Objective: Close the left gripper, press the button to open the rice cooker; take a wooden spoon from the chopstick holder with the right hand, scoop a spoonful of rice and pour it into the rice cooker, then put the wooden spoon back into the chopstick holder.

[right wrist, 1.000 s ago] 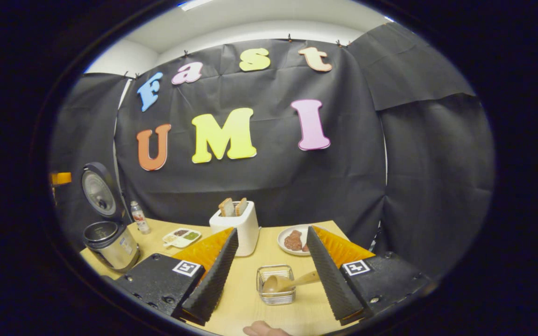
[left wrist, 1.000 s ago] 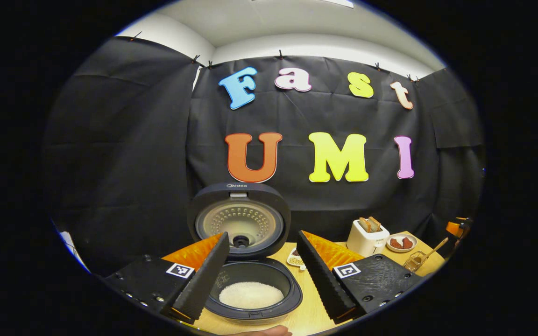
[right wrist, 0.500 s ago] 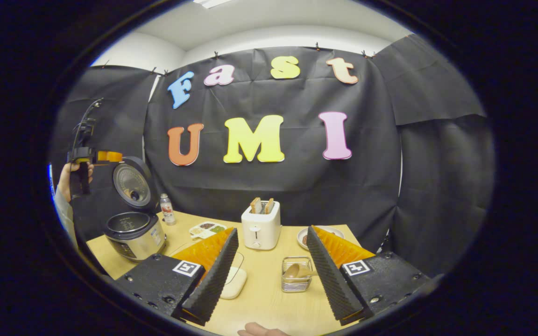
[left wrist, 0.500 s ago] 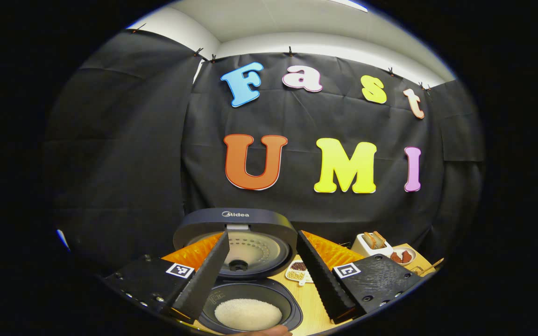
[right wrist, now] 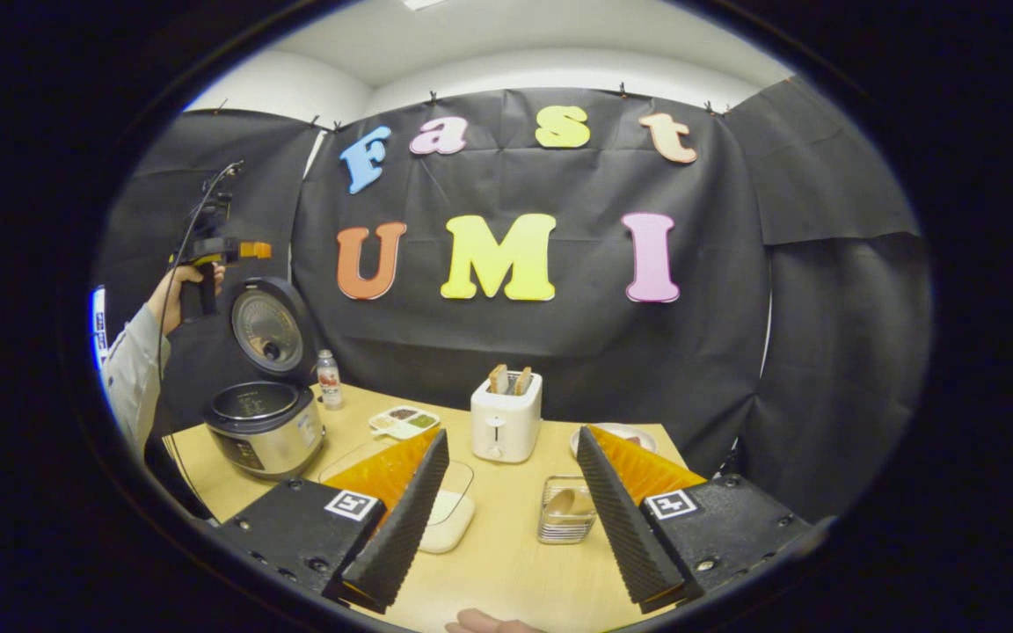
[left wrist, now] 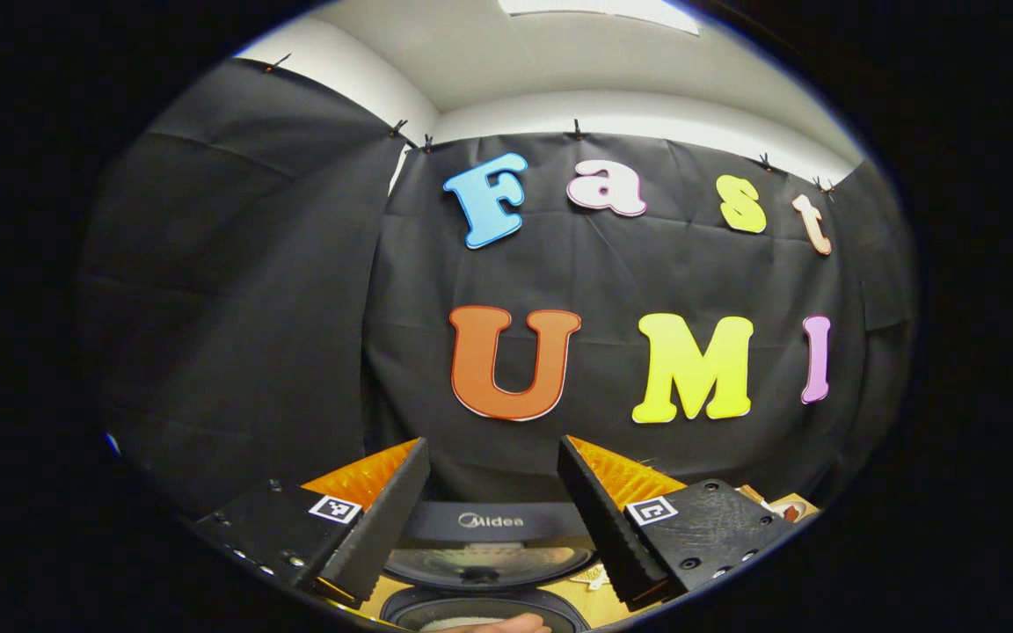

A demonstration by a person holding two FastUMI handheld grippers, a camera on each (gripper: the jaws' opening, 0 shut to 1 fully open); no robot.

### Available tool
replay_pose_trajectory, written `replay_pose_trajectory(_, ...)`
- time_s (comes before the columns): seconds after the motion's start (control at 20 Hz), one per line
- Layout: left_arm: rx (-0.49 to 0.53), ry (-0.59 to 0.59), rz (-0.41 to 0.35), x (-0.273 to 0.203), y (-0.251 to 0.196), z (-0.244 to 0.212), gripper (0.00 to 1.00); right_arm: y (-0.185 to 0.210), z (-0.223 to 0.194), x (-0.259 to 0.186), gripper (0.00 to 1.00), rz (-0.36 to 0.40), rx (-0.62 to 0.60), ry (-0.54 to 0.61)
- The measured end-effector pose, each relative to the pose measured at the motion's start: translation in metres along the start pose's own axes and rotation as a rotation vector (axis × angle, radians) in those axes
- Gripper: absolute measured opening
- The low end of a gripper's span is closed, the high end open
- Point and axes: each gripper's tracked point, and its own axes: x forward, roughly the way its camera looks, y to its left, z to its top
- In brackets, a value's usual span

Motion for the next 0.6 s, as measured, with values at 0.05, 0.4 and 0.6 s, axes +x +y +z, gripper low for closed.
replay_pose_trajectory(0.05, -0.013, -0.001, -0.013, 0.008, 0.000, -0.002, 0.94, 0.000, -0.001, -0.002, 0.95, 0.001, 0.001, 0.003)
replay_pose_trajectory(0.4, -0.007, 0.161, 0.016, 0.039, 0.020, -0.057, 0.94, -0.013, -0.011, -0.027, 0.95, -0.041, 0.026, 0.003)
replay_pose_trajectory(0.6, 0.075, 0.171, 0.014, 0.017, 0.013, -0.059, 0.98, -0.014, -0.011, -0.046, 0.92, -0.055, 0.044, -0.003)
